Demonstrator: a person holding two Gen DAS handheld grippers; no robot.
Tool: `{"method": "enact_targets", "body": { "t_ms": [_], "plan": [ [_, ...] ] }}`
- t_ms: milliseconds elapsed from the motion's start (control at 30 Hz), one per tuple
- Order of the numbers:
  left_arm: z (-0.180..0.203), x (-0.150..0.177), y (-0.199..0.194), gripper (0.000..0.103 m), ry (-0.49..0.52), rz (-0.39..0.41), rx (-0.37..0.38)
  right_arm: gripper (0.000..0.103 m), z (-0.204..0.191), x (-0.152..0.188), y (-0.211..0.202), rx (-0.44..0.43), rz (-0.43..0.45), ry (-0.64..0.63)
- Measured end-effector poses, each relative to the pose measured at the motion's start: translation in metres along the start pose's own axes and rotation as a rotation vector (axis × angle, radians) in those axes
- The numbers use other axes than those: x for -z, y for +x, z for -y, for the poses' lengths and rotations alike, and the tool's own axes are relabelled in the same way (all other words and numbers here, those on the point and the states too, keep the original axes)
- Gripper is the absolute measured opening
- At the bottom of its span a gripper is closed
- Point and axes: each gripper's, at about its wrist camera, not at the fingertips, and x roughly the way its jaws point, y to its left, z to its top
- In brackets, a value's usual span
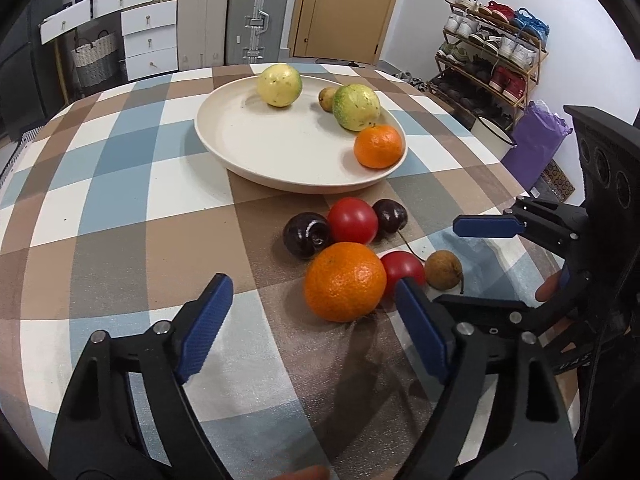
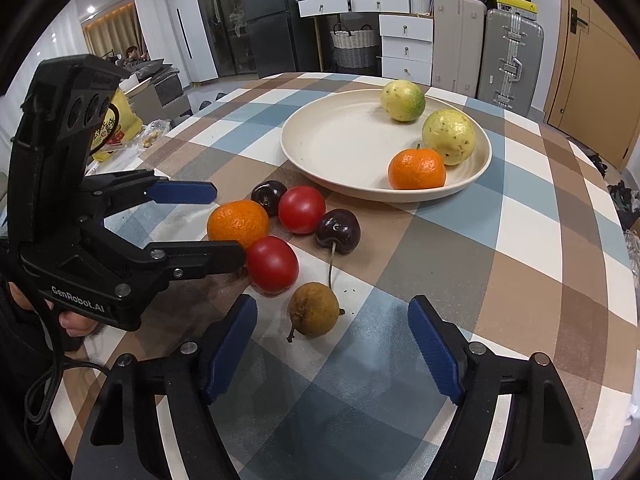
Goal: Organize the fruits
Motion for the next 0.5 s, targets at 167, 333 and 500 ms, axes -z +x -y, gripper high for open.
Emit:
{"method": "enact_targets", "body": {
  "t_ms": [167,333,500],
  "plan": [
    [0.0038,0.001,0.0026,0.065,0.011,-0.014,0.058,0.075,-0.0012,0.0007,-0.0001,-0.015,0.0,0.0],
    [0.0088,0.0015,0.0027,0.051,0.027,-0.007,0.092,0.071,-0.0018,0.0003,0.001,-0.03,-0.001,0.0],
    [0.0082,0.0023,0.0015,0.037,0.023,-0.004,0.08,0.065,-0.0028,0.0019,0.0023,-0.032,-0.003,-0.003]
  ]
}}
